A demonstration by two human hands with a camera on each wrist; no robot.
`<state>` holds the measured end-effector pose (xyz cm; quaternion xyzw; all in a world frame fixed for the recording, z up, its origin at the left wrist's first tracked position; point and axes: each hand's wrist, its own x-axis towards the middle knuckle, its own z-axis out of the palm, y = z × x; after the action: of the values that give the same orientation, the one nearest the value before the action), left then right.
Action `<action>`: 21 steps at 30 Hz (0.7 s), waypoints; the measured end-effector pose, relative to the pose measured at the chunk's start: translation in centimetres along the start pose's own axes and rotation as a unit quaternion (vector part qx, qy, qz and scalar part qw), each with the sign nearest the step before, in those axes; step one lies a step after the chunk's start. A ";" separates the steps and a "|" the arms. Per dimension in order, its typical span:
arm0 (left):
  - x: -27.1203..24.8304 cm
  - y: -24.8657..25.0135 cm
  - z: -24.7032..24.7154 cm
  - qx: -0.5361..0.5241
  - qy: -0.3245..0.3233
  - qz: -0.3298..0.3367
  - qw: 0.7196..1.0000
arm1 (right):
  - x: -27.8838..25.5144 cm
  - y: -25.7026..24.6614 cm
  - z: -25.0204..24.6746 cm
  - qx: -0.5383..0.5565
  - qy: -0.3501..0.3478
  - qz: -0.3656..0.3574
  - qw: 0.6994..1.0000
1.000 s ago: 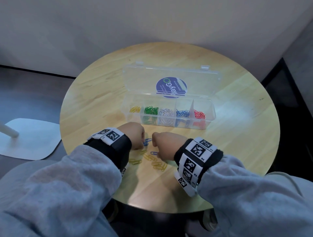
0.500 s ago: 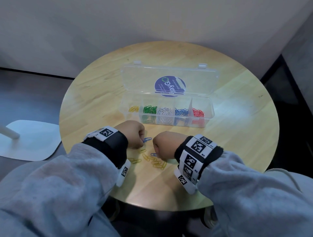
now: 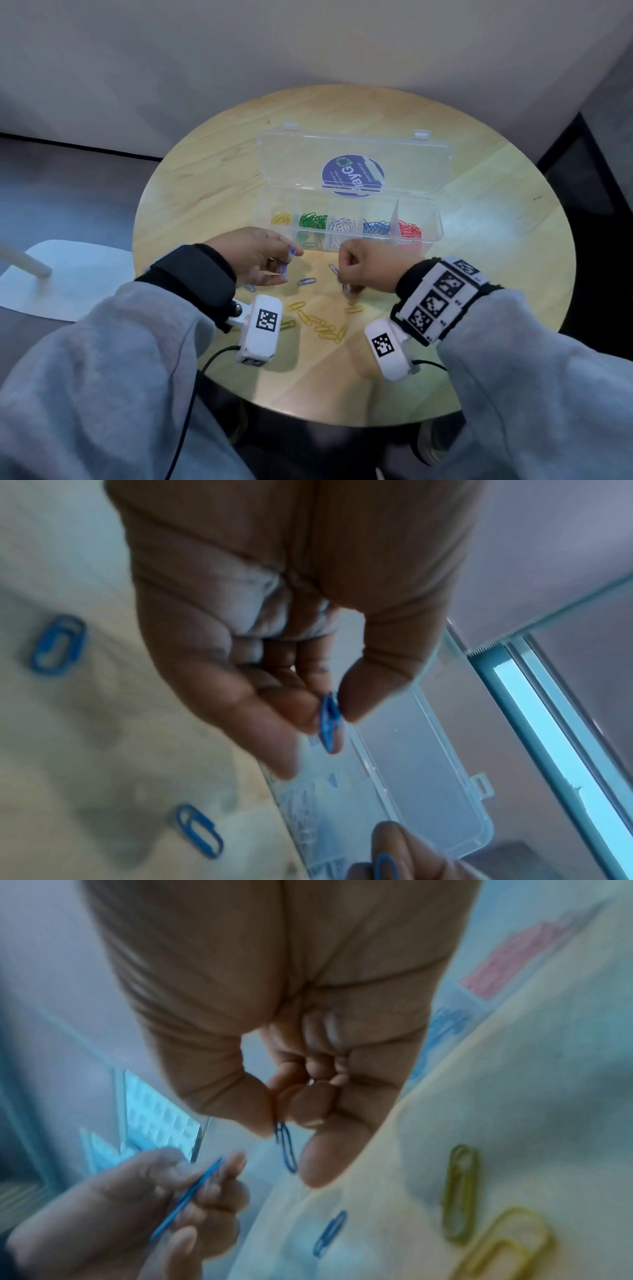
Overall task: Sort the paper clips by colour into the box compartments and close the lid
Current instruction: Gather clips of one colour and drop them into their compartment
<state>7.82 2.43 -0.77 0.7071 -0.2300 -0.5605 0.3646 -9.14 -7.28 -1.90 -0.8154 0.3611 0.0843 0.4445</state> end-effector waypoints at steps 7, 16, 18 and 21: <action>-0.3 0.1 0.0 -0.133 -0.006 -0.077 0.988 | 0.3 0.5 0.3 0.347 -0.022 0.040 0.937; 0.0 0.3 -0.6 0.167 0.094 -0.086 0.978 | 0.5 1.2 0.8 0.521 -0.067 0.096 0.846; -0.1 0.6 -1.1 0.330 0.122 -0.060 0.934 | 0.5 1.3 0.7 0.544 -0.068 0.105 0.830; -0.3 0.6 -1.7 0.475 0.145 -0.041 0.867 | 0.3 1.1 0.7 0.552 -0.088 0.095 0.824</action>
<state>9.43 2.70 0.08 0.8771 -0.3835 -0.2891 -0.0093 -9.52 -7.31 -3.18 -0.3847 0.3824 -0.0161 0.8400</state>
